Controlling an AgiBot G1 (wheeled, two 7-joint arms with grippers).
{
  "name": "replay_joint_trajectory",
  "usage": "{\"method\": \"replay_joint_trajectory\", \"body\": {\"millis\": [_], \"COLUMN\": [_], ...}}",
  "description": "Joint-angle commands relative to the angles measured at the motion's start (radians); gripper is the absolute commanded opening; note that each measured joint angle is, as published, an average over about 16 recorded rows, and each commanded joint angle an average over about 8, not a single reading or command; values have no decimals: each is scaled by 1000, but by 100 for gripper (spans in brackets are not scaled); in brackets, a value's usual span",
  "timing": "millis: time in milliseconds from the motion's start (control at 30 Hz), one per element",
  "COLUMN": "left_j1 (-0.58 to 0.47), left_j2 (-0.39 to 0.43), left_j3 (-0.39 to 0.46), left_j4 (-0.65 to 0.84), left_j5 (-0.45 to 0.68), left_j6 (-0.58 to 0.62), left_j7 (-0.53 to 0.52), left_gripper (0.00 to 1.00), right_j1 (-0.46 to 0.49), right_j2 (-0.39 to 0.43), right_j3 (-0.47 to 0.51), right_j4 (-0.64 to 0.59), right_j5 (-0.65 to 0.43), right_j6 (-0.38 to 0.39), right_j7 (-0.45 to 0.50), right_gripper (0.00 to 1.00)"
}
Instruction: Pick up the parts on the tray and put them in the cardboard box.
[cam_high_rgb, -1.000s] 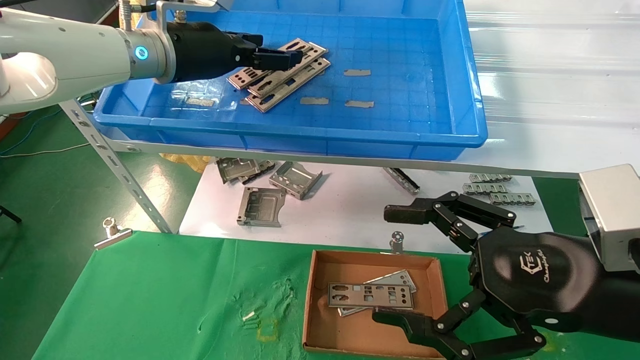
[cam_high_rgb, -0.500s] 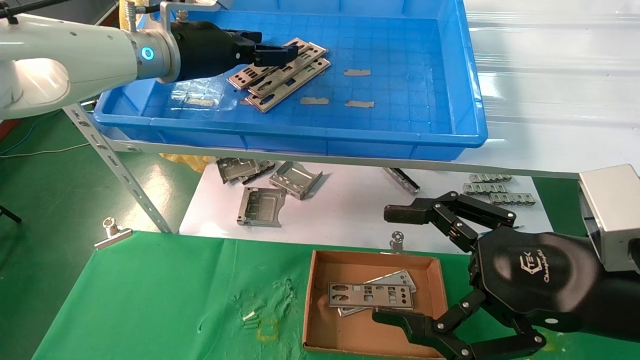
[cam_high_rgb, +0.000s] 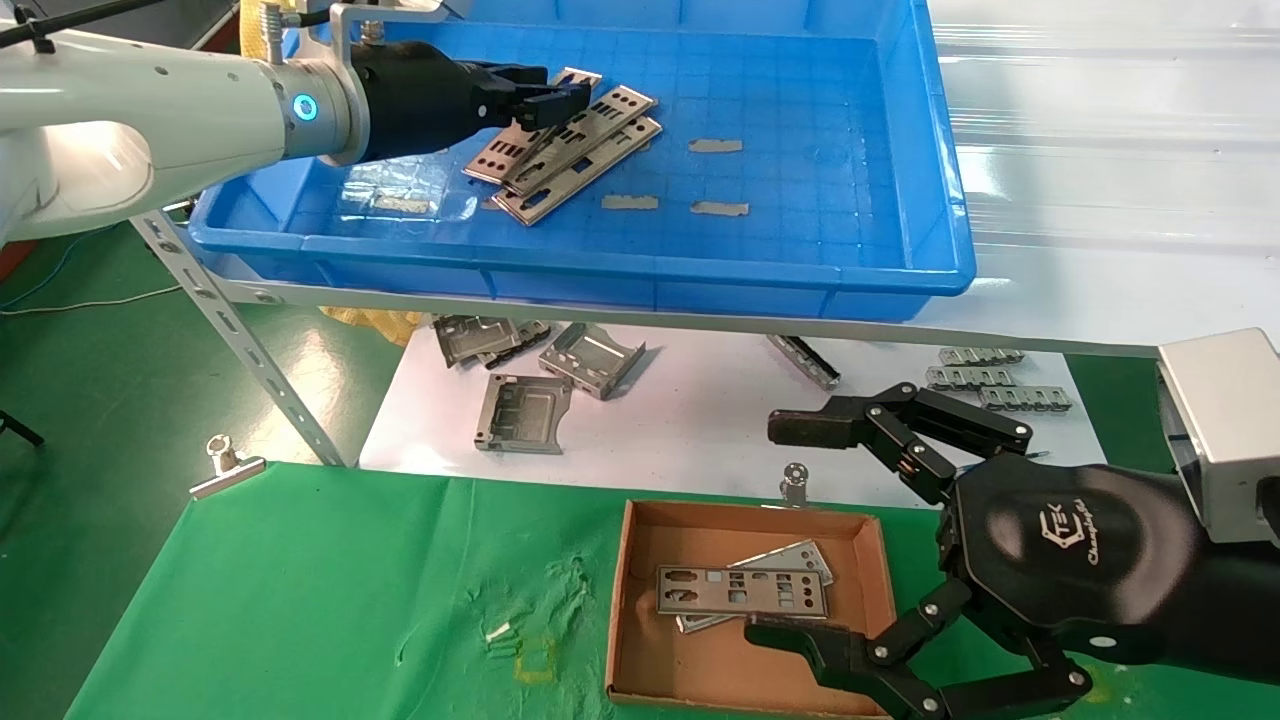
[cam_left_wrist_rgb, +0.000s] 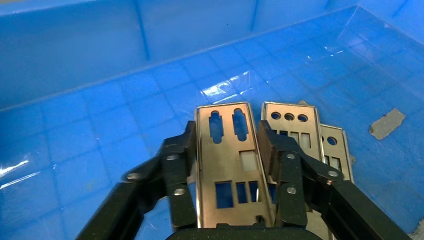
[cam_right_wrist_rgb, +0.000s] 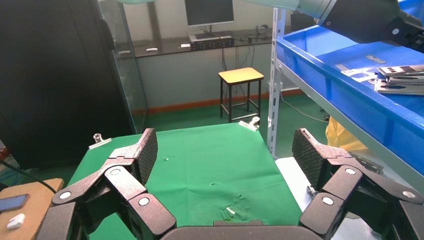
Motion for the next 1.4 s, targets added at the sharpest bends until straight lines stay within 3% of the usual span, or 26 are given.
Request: {"method": "replay_joint_trajectory", "body": {"millis": [33, 700, 1400], "left_j1": [0, -52, -93], "left_j2": [0, -18, -141], "left_j3": [4, -5, -86], "left_j4": [-2, -4, -59], "left_j5": [0, -53, -189], "left_j6": [-1, 15, 516], "left_j7": [-4, 9, 223], "left_gripper": [0, 0, 0], "right_j1": [0, 0, 0], "right_j2": [0, 0, 0], "right_j3": [0, 0, 0], "right_j4": [0, 0, 0], "right_j5": [0, 0, 0], "right_j6": [0, 0, 0], "right_j7": [0, 0, 0], "right_gripper": [100, 100, 100]}}
